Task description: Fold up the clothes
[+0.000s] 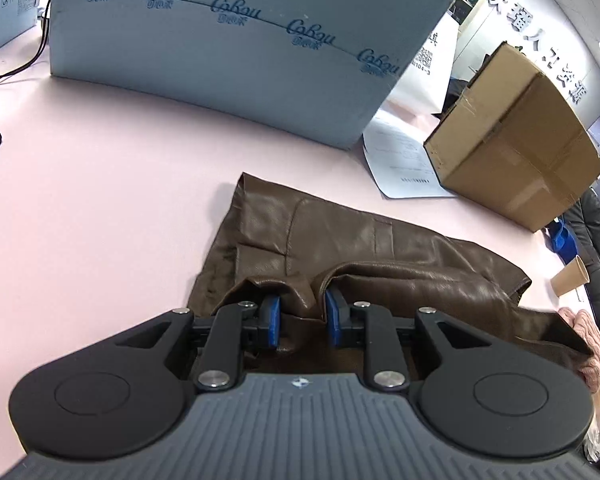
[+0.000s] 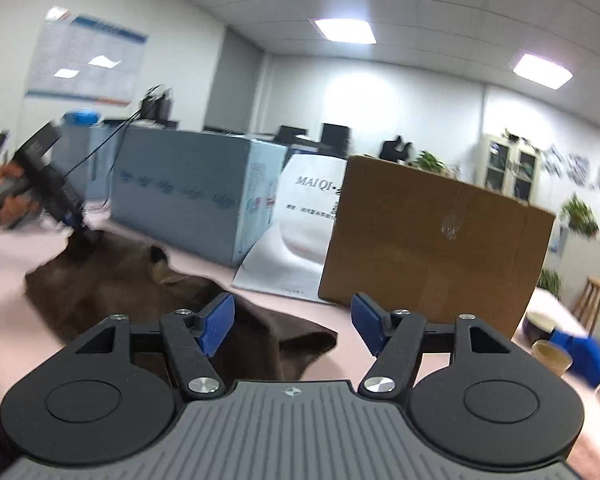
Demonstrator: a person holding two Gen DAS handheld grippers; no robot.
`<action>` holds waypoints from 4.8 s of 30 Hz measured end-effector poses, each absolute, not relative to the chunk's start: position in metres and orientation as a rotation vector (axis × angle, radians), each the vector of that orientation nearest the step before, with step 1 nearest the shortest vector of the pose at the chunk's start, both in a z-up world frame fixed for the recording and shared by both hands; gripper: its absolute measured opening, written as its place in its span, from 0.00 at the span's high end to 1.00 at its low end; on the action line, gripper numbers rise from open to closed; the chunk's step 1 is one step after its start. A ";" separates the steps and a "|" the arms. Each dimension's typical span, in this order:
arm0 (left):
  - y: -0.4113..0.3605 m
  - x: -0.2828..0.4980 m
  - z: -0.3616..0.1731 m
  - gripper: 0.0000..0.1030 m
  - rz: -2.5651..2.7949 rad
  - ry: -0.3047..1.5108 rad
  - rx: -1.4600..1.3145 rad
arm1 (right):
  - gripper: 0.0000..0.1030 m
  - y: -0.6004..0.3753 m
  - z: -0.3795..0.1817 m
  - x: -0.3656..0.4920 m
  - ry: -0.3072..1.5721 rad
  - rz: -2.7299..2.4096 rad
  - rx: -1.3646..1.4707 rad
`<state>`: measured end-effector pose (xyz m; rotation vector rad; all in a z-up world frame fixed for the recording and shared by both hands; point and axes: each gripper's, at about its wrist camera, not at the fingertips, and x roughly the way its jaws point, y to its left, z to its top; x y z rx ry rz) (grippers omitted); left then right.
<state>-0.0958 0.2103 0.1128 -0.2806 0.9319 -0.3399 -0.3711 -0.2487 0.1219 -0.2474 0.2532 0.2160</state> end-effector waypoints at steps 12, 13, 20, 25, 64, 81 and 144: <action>0.211 -0.103 0.121 0.80 -0.313 0.927 -0.238 | 0.38 -0.242 0.057 -0.254 0.464 0.378 -0.168; 0.211 -0.104 0.121 0.80 -0.314 0.928 -0.233 | 0.41 -0.240 0.053 -0.239 0.491 0.371 -0.150; 0.221 -0.106 0.132 0.80 -0.344 0.916 -0.271 | 0.96 -0.257 0.051 -0.207 0.442 0.402 0.086; 0.228 -0.080 0.141 0.79 -0.325 0.891 -0.311 | 0.96 -0.270 0.062 -0.193 0.360 0.297 0.240; 0.122 -0.107 0.015 0.18 -0.336 0.634 0.152 | 0.13 -0.257 -0.001 -0.246 0.348 0.080 1.154; 0.153 -0.116 0.018 0.19 -0.191 0.618 0.189 | 0.95 -0.203 0.014 -0.186 0.244 -0.308 0.825; 0.115 -0.074 0.021 0.16 -0.414 0.689 0.134 | 0.13 -0.017 0.046 -0.176 0.444 0.544 0.038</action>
